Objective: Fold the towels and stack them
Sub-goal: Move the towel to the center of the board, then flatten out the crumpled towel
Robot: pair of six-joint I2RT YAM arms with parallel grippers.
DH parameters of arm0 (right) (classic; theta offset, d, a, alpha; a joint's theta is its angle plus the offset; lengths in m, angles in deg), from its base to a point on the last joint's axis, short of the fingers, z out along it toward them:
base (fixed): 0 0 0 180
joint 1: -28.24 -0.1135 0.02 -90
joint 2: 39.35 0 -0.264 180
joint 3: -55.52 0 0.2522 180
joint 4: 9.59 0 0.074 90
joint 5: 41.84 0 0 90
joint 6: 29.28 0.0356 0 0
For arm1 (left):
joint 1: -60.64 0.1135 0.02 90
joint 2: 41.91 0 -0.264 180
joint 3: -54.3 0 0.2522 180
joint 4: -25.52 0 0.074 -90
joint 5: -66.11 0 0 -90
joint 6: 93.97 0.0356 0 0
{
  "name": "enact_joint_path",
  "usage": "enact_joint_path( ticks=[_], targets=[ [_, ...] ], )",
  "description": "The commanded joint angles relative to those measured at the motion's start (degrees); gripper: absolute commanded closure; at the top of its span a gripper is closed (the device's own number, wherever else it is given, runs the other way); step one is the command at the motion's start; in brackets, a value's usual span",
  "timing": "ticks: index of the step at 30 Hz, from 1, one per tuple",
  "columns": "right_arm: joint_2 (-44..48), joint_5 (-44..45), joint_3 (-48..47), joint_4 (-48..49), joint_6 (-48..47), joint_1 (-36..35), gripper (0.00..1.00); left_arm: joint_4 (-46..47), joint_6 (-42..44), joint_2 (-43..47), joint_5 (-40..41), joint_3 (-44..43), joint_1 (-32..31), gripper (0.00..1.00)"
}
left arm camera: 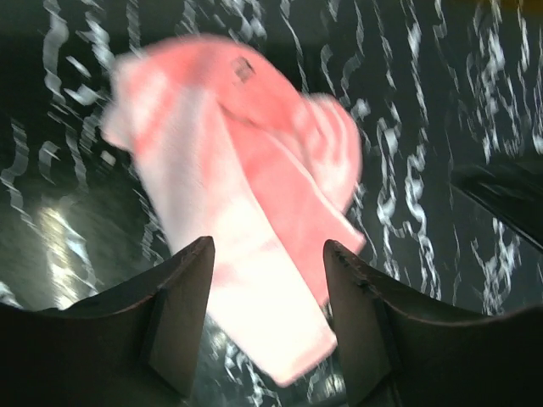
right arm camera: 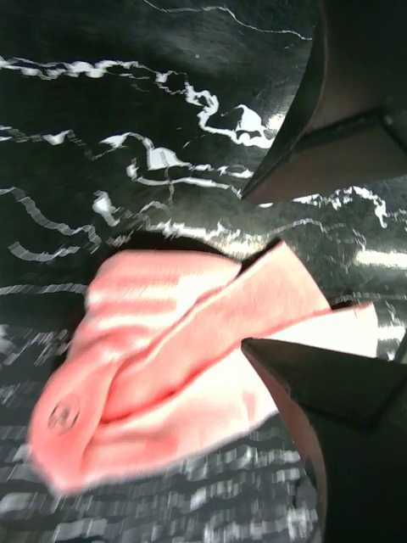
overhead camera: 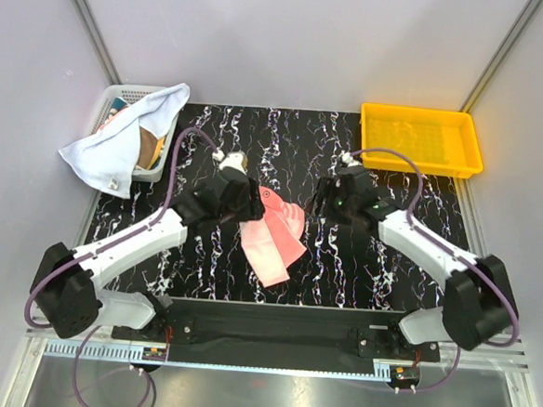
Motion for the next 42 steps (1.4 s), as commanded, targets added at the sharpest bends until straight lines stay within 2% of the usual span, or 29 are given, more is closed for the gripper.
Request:
enact_joint_path(
  ticks=[1, 5, 10, 19, 31, 34, 38, 42],
  targets=[
    [-3.52, 4.81, 2.22, 3.42, 0.00, -2.56, 0.30, -1.09, -4.80, -0.20, 3.09, 2.25, -6.01, 0.42],
    [-6.77, 3.58, 4.25, 6.40, 0.53, -3.96, 0.42, -1.36, -6.39, -4.84, 7.22, 0.42, -16.89, 0.41],
    [-9.33, 4.81, 4.52, 6.85, 1.05, -8.27, 0.45, -4.52, -5.43, -12.14, 13.90, -4.42, -25.78, 0.40],
    [-11.09, 4.20, 5.49, 7.99, 2.20, -8.72, 0.45, -8.13, -4.46, -18.92, 18.83, -7.86, -29.93, 0.37],
    [-13.55, 2.44, 5.31, 9.40, 2.90, -10.03, 0.46, -7.07, -3.67, -23.57, 18.04, -9.00, -33.62, 0.33],
    [-14.07, 2.44, 5.57, 9.66, 3.43, -10.56, 0.47, -7.25, -4.20, -24.72, 18.83, -8.91, -33.80, 0.37],
    [-15.22, 2.61, 5.84, 10.01, 4.04, -11.44, 0.48, -7.51, -4.46, -24.72, 19.53, -8.48, -33.89, 0.49],
    [-15.57, 2.88, 6.19, 10.10, 4.66, -11.53, 0.51, -7.51, -4.98, -24.55, 19.71, -7.60, -33.89, 0.69]
  ],
)
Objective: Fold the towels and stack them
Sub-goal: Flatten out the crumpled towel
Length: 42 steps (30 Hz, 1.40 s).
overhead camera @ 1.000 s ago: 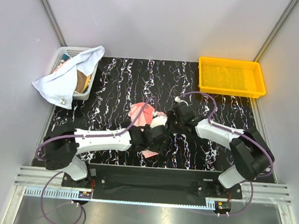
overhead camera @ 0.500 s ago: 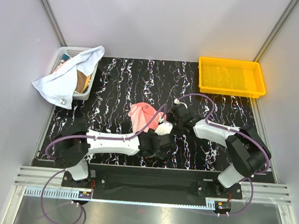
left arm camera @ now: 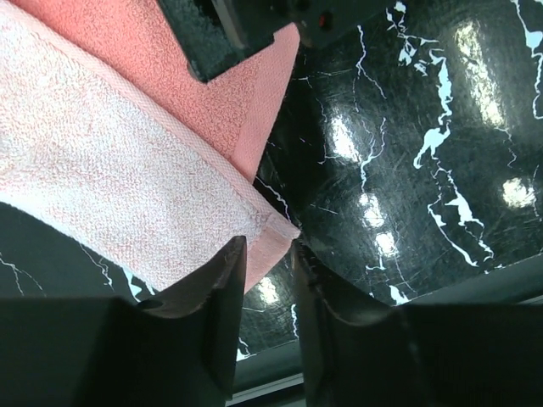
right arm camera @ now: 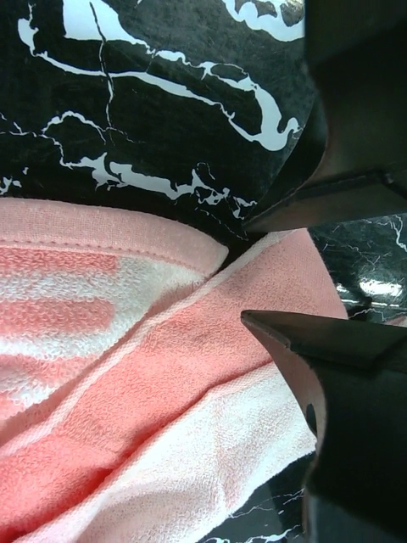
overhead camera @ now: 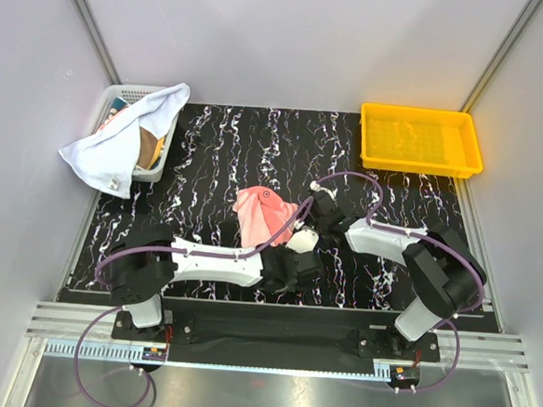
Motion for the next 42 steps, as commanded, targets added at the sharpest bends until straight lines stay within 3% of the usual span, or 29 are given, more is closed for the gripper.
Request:
enact_joint_path(
  ticks=[1, 5, 6, 7, 13, 20, 24, 31, 36, 42],
  targets=[
    [-1.45, 0.15, 0.46, 0.55, 1.27, -0.69, 0.51, 1.12, -0.68, 0.44, 2.73, -0.54, -0.16, 0.71],
    [-1.19, 0.14, 0.73, 0.64, 1.45, -0.69, 0.55, 1.56, -1.38, 1.14, 2.81, 0.87, -0.16, 0.80],
    [-1.19, 0.06, 0.81, 0.72, 1.54, -0.69, 0.55, 2.17, -0.69, 1.31, 1.94, 0.96, -0.16, 0.72],
    [-1.10, -0.03, 0.90, 0.72, 1.62, -0.60, 0.55, 2.35, -0.51, 1.40, 1.59, 0.87, -0.16, 0.53],
    [-1.10, -0.29, 1.34, 1.07, 1.71, -0.69, 0.54, 1.39, -0.59, -1.84, 2.55, -1.15, -0.42, 0.46],
    [-0.57, -0.29, 1.96, 1.43, 1.80, -0.69, 0.54, 1.65, -1.29, -3.34, 3.95, -0.36, -0.42, 0.63],
    [-0.57, -0.29, 2.05, 1.69, 1.89, -0.60, 0.54, 0.77, -3.14, -0.63, 6.06, 0.87, -0.51, 0.81],
    [-0.40, -0.29, 2.05, 1.69, 1.80, -0.60, 0.55, -2.13, -7.97, 7.27, 11.33, 4.56, -0.34, 1.00],
    [2.06, -0.29, 3.45, 0.90, 1.27, -0.69, 0.52, -2.57, -14.30, 12.56, 13.27, 9.47, 0.45, 1.00],
    [4.96, 0.05, 5.21, -1.03, 0.48, -0.60, 0.47, 1.64, -19.40, 20.46, 9.94, 17.03, 4.49, 1.00]
  ],
)
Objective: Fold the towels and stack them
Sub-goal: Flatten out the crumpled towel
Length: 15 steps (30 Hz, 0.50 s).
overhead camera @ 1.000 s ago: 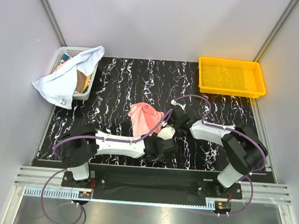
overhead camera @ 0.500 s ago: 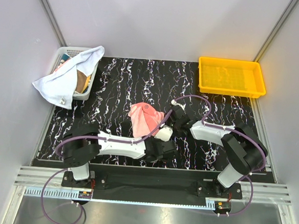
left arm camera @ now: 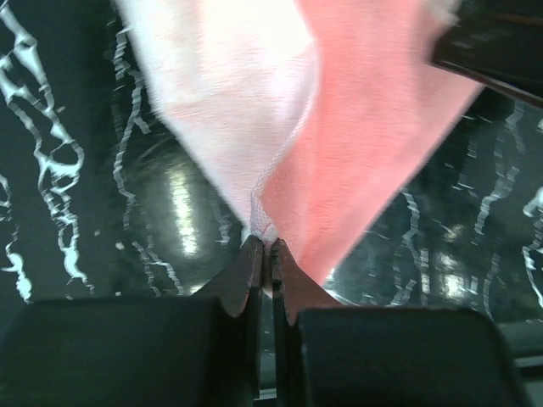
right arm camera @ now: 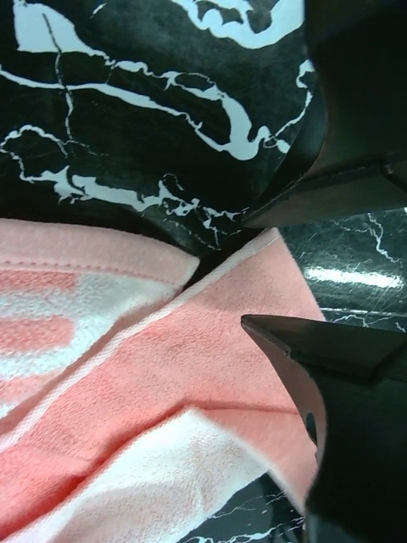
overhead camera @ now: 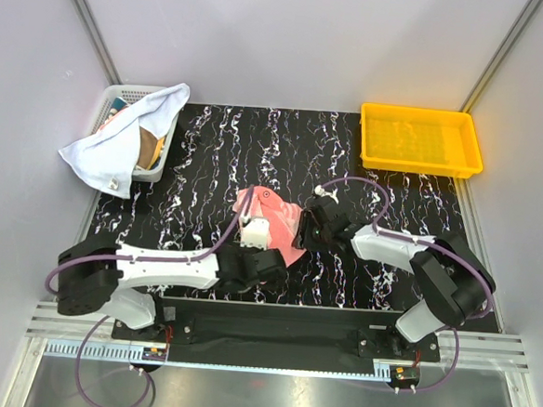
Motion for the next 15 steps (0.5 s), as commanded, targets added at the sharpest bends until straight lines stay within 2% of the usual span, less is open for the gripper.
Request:
enact_joint_path(
  ticks=[1, 8, 15],
  targets=[
    [1.97, 0.58, 1.28, -3.55, -1.09, -0.62, 0.47, 4.16, -5.13, 5.13, 0.14, 4.93, 2.64, 1.00],
    [-0.75, 3.91, -1.88, -8.73, -2.41, -2.29, 0.47, 7.76, -7.15, 9.70, -3.28, 10.38, 5.63, 1.00],
    [-4.26, 7.87, -5.58, -14.18, -1.80, -5.63, 0.51, 9.44, -7.59, 10.06, -4.52, 12.33, 6.77, 1.00]
  ],
)
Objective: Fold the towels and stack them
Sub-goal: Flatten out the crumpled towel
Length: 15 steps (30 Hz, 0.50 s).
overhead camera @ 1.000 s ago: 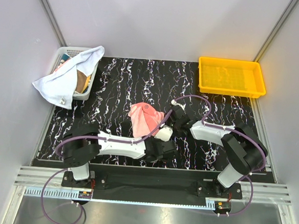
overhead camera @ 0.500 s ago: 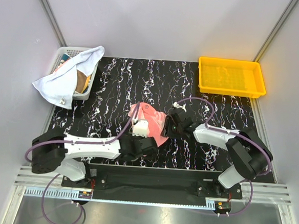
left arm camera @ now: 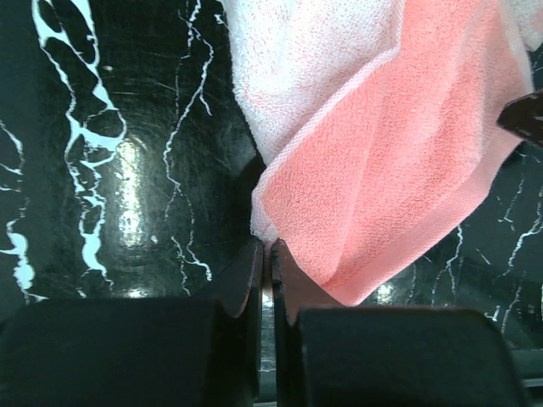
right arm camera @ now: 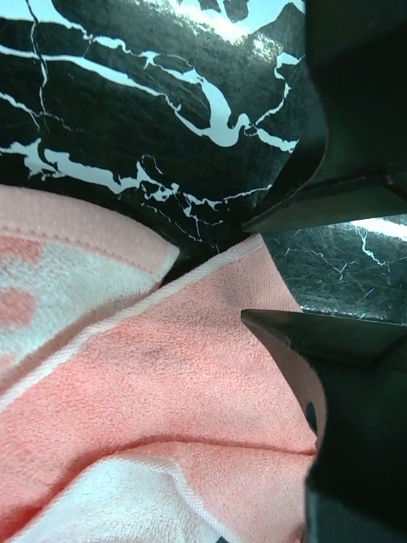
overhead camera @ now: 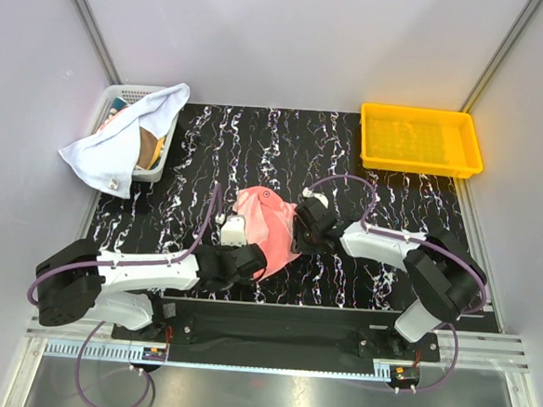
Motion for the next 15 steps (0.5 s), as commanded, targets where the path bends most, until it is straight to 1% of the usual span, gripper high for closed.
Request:
enact_joint_path(
  ticks=[1, 2, 5, 6, 7, 9, 10, 13, 15],
  targets=[
    [-3.30, 3.44, -1.27, -6.49, 0.02, -1.63, 0.53, 4.02, -1.56, 1.21, -0.50, 0.92, 0.46, 1.00],
    [-3.75, 3.70, -1.45, -6.84, 0.11, -1.63, 0.54, 4.19, -1.65, 1.38, -0.50, 0.92, 0.46, 1.00],
    [-4.98, 3.88, -2.24, -7.37, 0.02, -1.81, 0.64, 4.11, -1.47, 1.82, -0.67, 1.01, 0.72, 1.00],
    [-5.16, 4.32, -2.85, -7.72, 0.02, -1.89, 0.70, 4.19, -1.30, 2.43, -0.67, 0.92, 0.98, 1.00],
    [-5.59, 4.84, -3.20, -8.25, 0.02, -1.90, 0.79, 3.93, -1.12, 2.79, -0.59, 0.92, 1.07, 1.00],
    [-5.60, 6.16, -3.99, -9.74, -0.33, -1.90, 0.87, 3.67, -0.59, 3.75, -0.50, 0.83, 1.33, 1.00],
    [-4.90, 6.60, -4.17, -10.18, -0.42, -1.90, 0.94, 3.41, -0.33, 4.10, -0.59, 0.66, 1.77, 1.00],
    [-1.66, 8.10, -5.14, -12.20, -0.59, -1.90, 0.99, 2.53, 0.81, 5.69, -0.41, 0.31, 2.48, 1.00],
    [0.63, 9.15, -6.54, -14.48, -1.12, -1.81, 1.00, 2.00, 1.60, 6.56, -0.06, -0.13, 2.83, 1.00]
  ],
)
